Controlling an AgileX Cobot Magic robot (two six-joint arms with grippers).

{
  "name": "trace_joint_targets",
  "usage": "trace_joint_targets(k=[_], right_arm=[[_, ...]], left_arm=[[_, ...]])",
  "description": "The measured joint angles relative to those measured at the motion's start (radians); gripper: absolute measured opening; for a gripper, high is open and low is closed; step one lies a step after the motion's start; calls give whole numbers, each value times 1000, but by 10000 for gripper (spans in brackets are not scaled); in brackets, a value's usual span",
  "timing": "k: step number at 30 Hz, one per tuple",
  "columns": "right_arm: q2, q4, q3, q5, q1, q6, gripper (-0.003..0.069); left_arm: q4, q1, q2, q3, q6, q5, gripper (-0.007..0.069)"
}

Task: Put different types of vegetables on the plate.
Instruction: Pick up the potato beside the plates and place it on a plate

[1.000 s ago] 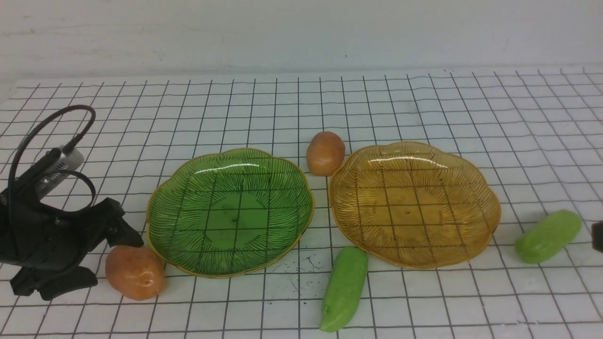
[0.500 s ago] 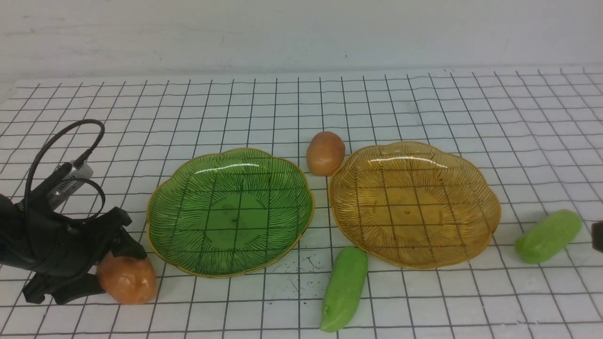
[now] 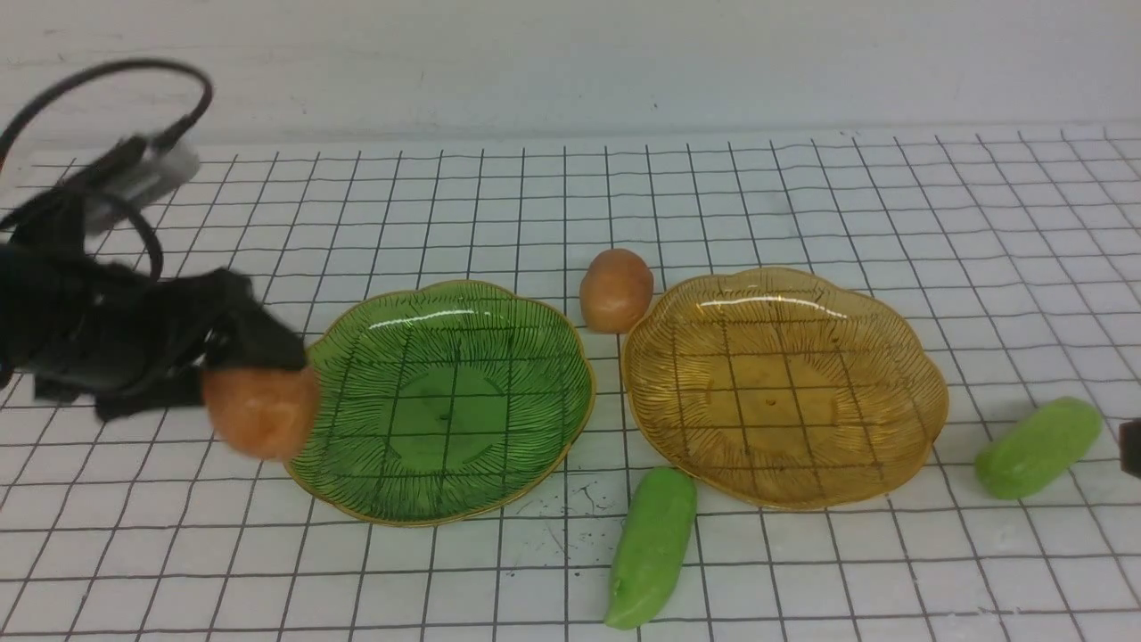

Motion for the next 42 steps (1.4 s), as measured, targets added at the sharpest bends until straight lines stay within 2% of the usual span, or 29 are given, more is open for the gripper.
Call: trace_joint_targets(k=[2,4,6,9,10,16,25,31,33,38,42], right_arm=[[0,0,0,-1,0,21,-15],[0,0,0,-1,0,33,-15],[0,0,0,-3,0,33,-15],[0,0,0,-4,0,33,-15],[0,0,0,-3,0,33,-15],[0,-1,0,12,0,33,-15],[0,-1,0,17,0,33,-15],[0,-3,0,20,0,33,-15],[0,-4,0,20,0,33,-15],[0,-4,0,24,0,33,-15],[0,-4,0,34,0,33,-15]], left_arm=[[-40,-70,3,-58,48,3,537],[-68,-182,27,-131,64,1,537],[-61,-330,90,-225,67,-17,537],[-32,-443,187,-311,67,-40,537],[-2,-512,262,-374,67,-56,537],[106,-651,505,-579,43,-91,537],[222,-672,720,-728,-51,-71,543],[230,-671,740,-788,-58,-7,671],[228,-664,740,-821,-74,6,679],[258,-614,740,-942,-133,16,675],[318,-546,743,-989,-212,-67,641]])
